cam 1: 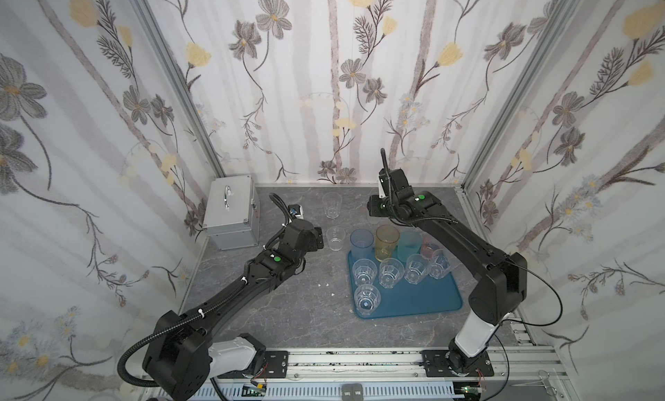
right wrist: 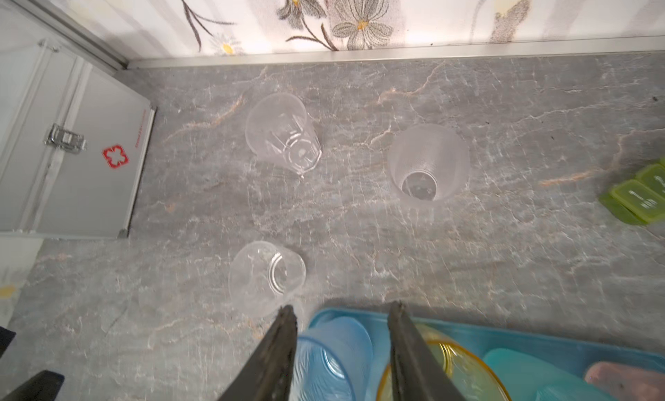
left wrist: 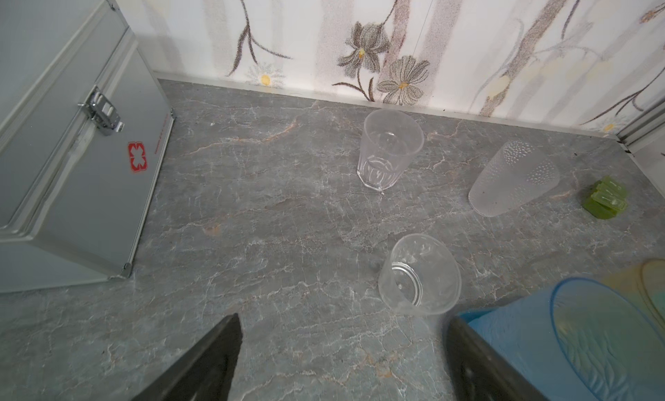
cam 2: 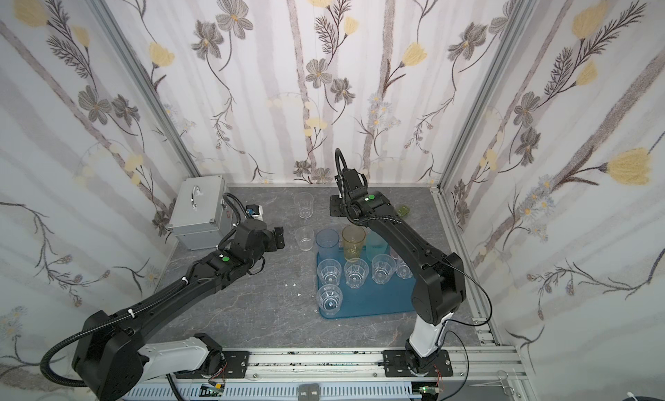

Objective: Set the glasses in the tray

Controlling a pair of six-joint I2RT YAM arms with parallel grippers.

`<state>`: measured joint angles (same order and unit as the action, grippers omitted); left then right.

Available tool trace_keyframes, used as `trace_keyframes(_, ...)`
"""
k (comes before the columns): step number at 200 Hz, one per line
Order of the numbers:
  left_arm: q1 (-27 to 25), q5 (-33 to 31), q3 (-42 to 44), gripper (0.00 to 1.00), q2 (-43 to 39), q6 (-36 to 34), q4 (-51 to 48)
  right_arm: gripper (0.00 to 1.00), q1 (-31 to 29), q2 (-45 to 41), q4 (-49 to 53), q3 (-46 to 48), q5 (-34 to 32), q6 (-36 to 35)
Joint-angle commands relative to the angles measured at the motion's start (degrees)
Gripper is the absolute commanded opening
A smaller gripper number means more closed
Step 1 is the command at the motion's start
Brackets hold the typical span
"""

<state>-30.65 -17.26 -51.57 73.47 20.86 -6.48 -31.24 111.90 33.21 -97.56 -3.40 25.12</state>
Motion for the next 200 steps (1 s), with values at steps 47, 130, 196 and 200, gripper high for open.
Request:
trace_keyframes(47,9.1,14.8,-18.2,0.92,21.3,-0.4,4.9,0.68,1.6,10.2,-6.5,-8.1,5.8,2.9)
trace_keyframes(130,10.9,17.9,-40.4,0.89,44.5,-2.0,4.0,1.0,2.0,11.5,-2.0,-9.0,2.5,1.0)
trace_keyframes(196,10.9,17.9,-46.8,0.78,51.7,-3.1,1.9,1.0,0.3,9.3,4.6,-12.1,-23.1,-4.7)
trace_keyframes(200,10.9,18.0,-47.2,0.78,52.0,-3.2,1.8,1.0,0.9,9.3,4.7,-12.2,-20.4,-4.7)
